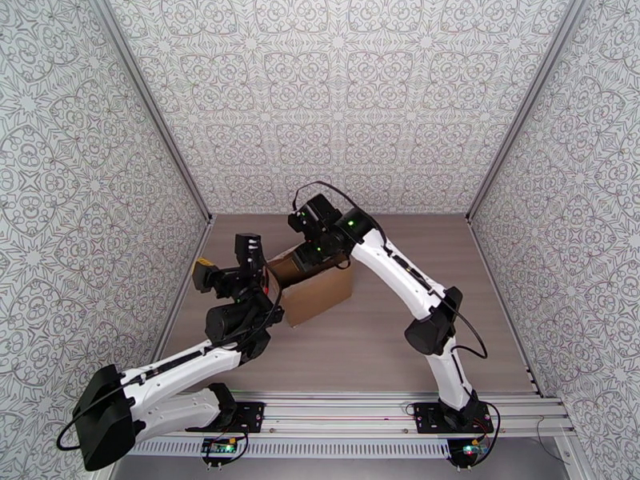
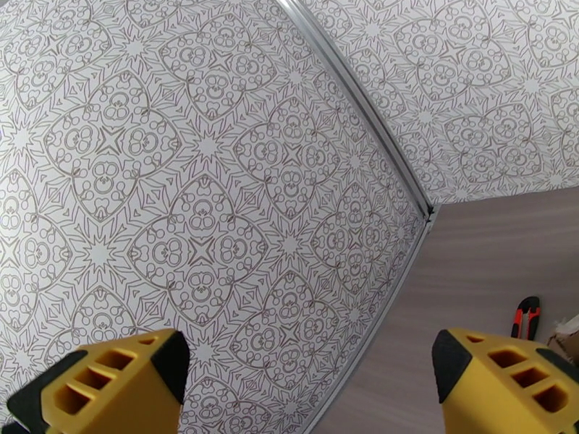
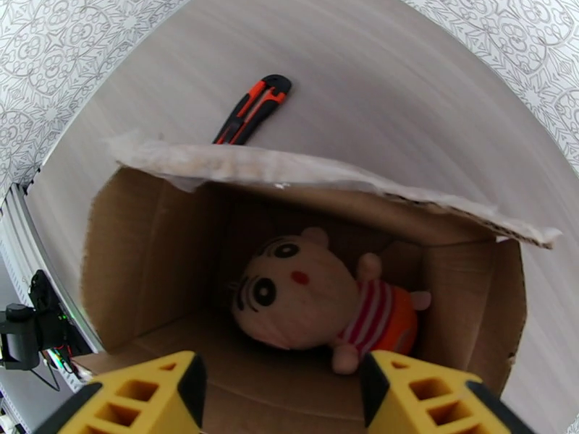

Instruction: Unpack the express box

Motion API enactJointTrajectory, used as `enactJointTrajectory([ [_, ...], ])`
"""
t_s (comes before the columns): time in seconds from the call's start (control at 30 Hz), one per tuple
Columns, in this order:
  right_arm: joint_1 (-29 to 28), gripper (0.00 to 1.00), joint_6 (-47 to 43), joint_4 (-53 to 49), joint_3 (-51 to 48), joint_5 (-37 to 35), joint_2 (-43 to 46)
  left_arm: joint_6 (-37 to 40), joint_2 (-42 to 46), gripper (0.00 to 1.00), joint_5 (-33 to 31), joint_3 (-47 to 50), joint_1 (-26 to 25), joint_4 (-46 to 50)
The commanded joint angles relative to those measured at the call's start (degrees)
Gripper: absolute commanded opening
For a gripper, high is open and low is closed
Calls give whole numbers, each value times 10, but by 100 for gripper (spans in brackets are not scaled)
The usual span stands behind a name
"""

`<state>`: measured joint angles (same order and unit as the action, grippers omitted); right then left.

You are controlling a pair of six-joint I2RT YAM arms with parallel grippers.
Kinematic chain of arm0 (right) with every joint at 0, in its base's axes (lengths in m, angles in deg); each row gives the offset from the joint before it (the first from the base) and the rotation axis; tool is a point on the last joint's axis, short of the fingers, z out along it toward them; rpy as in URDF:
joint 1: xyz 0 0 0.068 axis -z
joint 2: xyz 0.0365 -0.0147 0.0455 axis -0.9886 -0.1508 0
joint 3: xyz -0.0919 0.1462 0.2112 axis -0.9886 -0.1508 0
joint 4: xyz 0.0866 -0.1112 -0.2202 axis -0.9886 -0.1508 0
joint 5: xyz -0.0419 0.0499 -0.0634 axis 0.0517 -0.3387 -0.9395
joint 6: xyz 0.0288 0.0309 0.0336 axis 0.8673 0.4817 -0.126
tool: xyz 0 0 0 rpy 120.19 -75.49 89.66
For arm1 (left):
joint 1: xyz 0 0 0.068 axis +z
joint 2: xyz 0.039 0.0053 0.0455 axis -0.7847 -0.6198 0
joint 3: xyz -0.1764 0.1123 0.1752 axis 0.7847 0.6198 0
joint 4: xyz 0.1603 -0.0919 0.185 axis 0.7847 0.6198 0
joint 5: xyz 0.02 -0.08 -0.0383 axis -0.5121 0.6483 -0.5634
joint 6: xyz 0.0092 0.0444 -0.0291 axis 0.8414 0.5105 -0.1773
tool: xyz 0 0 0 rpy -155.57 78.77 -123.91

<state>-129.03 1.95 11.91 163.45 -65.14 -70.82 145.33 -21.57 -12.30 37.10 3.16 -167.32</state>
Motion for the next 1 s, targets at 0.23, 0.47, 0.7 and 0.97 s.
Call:
enactJointTrajectory([
  [0.23, -5, 54, 23, -51, -15, 2, -55, 0, 24, 95, -56, 11, 2, -9],
  [0.47, -8, 59, 34, -46, -88, 4, -51, -8, 23, 95, -56, 21, -4, -9],
  [0.7, -12, 79, 43, 46, -203, -6, -23, -7, 44, 95, -56, 32, -1, -9],
  [0.97, -13, 99, 36, 63, -220, 9, -60, -3, 47, 95, -56, 39, -1, -9],
])
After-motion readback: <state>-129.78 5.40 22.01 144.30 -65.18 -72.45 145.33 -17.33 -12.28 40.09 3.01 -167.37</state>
